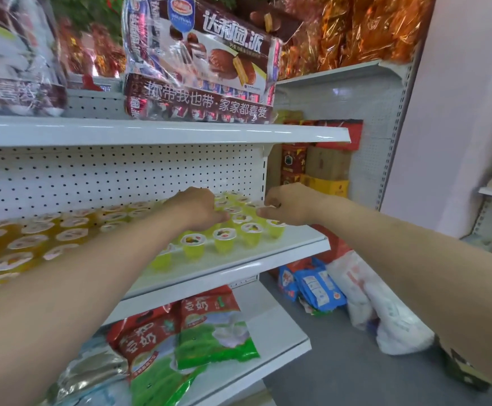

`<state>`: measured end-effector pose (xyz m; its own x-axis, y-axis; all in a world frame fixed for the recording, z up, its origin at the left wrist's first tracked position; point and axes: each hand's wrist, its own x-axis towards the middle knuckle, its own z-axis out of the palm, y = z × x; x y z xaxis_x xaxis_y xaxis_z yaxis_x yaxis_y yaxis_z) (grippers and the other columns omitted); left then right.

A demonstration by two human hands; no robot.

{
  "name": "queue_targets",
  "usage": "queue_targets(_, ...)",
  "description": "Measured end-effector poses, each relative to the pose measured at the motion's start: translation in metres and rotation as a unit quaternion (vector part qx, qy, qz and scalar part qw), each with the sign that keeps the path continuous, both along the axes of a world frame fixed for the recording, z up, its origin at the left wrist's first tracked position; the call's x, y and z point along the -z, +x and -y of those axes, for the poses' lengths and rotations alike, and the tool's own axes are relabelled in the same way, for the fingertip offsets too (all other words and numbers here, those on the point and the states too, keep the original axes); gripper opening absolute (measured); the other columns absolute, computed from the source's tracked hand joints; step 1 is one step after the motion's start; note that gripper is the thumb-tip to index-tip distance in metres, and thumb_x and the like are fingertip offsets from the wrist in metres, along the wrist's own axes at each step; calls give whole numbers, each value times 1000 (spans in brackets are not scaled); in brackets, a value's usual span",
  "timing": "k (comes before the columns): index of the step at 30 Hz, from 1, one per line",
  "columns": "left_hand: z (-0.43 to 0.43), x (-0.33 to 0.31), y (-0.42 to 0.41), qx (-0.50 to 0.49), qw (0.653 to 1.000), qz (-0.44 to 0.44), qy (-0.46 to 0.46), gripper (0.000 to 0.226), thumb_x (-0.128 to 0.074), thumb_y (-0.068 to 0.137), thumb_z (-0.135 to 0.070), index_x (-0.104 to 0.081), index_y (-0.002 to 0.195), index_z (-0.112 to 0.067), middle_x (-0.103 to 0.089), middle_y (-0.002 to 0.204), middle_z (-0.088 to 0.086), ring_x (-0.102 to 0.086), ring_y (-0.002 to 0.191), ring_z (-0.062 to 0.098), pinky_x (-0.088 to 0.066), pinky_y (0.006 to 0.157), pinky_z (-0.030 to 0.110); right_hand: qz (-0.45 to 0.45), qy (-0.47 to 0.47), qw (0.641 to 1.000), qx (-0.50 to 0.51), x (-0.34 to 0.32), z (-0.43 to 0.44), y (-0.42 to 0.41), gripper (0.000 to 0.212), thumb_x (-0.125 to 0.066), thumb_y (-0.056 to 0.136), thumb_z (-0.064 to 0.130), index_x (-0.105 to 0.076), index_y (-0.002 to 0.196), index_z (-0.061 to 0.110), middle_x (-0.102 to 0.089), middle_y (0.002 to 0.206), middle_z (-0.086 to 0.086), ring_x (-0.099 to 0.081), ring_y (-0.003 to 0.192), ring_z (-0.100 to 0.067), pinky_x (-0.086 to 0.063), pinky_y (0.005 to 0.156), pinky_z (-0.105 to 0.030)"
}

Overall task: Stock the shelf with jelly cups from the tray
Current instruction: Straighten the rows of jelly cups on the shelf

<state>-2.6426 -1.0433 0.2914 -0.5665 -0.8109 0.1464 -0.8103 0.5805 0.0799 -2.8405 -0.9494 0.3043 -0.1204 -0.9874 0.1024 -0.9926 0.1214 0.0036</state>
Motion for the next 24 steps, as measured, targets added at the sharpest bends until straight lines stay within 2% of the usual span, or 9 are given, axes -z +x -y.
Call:
queue_targets(2, -1, 2, -15, -16, 1000, 0, -2, 49, -50, 91, -62, -59, 87, -14, -62, 100, 13, -59, 93, 30, -45, 74, 33, -3, -4, 1000, -12, 1, 7, -20, 57, -42, 92, 67, -59, 119, 19, -63, 114, -1, -52, 94, -18, -40, 75, -29)
queue_targets(4, -3, 4, -31, -35, 999, -4, -6, 50, -49, 92, -61, -59, 82, -13, -63, 100, 12, -57, 91, 30, -44, 75, 32, -14, -14, 999, -32, 1, 16, -41, 49, -43, 92, 67, -61, 105, 24, -64, 102, 2, -53, 93, -20, -39, 70, -28)
queue_targets(7, -11, 5, -56, -71, 997, -9, -3, 52, -47, 94, -60, -60, 83, -10, -64, 103, 13, -56, 90, 30, -46, 77, 32, -27, -17, 996, -80, -2, 25, -71, 56, -44, 92, 65, -59, 121, 19, -62, 122, -4, -55, 109, -24, -42, 80, -31)
queue_targets(10, -19, 1, -83, -103, 994, -18, 5, 64, -48, 95, -56, -59, 110, 5, -60, 116, 17, -58, 109, 34, -47, 85, 34, -34, -8, 992, -122, -6, 33, -101, 57, -45, 94, 62, -57, 127, 17, -60, 127, -5, -54, 114, -24, -43, 85, -31)
queue_targets(12, -19, 1, -96, -119, 993, -23, 4, 60, -47, 95, -57, -61, 100, 1, -62, 110, 18, -58, 103, 33, -46, 80, 34, -40, -8, 989, -145, -6, 43, -117, 56, -45, 95, 61, -57, 128, 17, -59, 129, -5, -55, 113, -24, -41, 82, -29)
queue_targets(14, -18, 3, -106, -136, 991, -14, 8, 54, -44, 95, -60, -59, 81, -9, -62, 89, 12, -56, 85, 28, -41, 68, 33, -28, -15, 986, -165, -6, 54, -128, 54, -46, 96, 58, -57, 129, 17, -59, 129, -5, -56, 106, -23, -39, 79, -28)
queue_targets(17, -9, 5, -114, -160, 987, 20, 11, 57, -38, 94, -64, -48, 71, -14, -49, 69, 1, -49, 76, 24, -35, 65, 32, -13, -22, 981, -192, -1, 74, -136, 53, -47, 95, 60, -56, 129, 20, -58, 130, -5, -54, 112, -23, -43, 84, -30)
queue_targets(22, 42, -4, -109, -185, 981, 63, 2, 56, -42, 94, -62, -56, 78, -10, -56, 77, 5, -53, 78, 26, -39, 73, 34, -18, -38, 981, -189, 4, 115, -150, 56, -45, 93, 63, -57, 128, 21, -59, 130, -3, -53, 116, -23, -43, 89, -32)
queue_targets(24, 68, -8, -107, -183, 979, 86, 9, 56, -44, 94, -62, -62, 91, -9, -61, 88, 5, -58, 86, 24, -42, 75, 32, -25, -34, 983, -176, 2, 131, -152, 54, -44, 95, 62, -56, 129, 22, -55, 133, -1, -50, 120, -22, -40, 90, -29)
